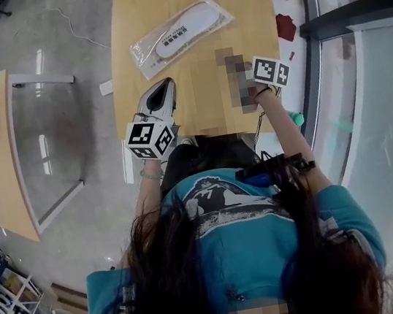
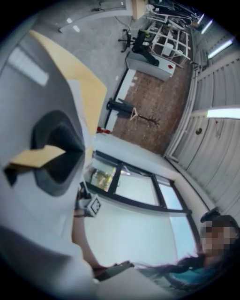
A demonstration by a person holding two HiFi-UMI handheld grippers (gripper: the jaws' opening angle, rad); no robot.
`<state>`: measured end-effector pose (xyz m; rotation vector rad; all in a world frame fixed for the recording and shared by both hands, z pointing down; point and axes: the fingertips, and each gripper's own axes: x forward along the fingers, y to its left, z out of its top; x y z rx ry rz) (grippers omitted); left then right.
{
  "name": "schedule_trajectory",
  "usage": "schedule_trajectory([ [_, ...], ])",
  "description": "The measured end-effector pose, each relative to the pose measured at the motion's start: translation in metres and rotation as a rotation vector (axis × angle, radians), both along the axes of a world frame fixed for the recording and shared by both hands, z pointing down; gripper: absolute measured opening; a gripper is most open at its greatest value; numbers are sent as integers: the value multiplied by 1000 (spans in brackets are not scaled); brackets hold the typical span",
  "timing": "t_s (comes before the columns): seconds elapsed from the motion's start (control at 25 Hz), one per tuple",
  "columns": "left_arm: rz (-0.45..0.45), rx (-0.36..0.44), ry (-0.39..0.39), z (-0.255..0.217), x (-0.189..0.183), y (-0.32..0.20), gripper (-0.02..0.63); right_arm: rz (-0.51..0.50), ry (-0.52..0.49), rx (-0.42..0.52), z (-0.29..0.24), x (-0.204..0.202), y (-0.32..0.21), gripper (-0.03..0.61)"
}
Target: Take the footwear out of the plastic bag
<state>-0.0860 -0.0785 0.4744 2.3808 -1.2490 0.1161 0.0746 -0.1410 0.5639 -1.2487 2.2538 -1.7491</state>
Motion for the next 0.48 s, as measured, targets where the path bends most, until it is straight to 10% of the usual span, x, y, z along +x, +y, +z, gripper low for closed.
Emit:
schedule_trajectory([
  [0.48,-70,-52,-5,21,-3,-40,2,291,-89,-155,60,43,-116,206],
])
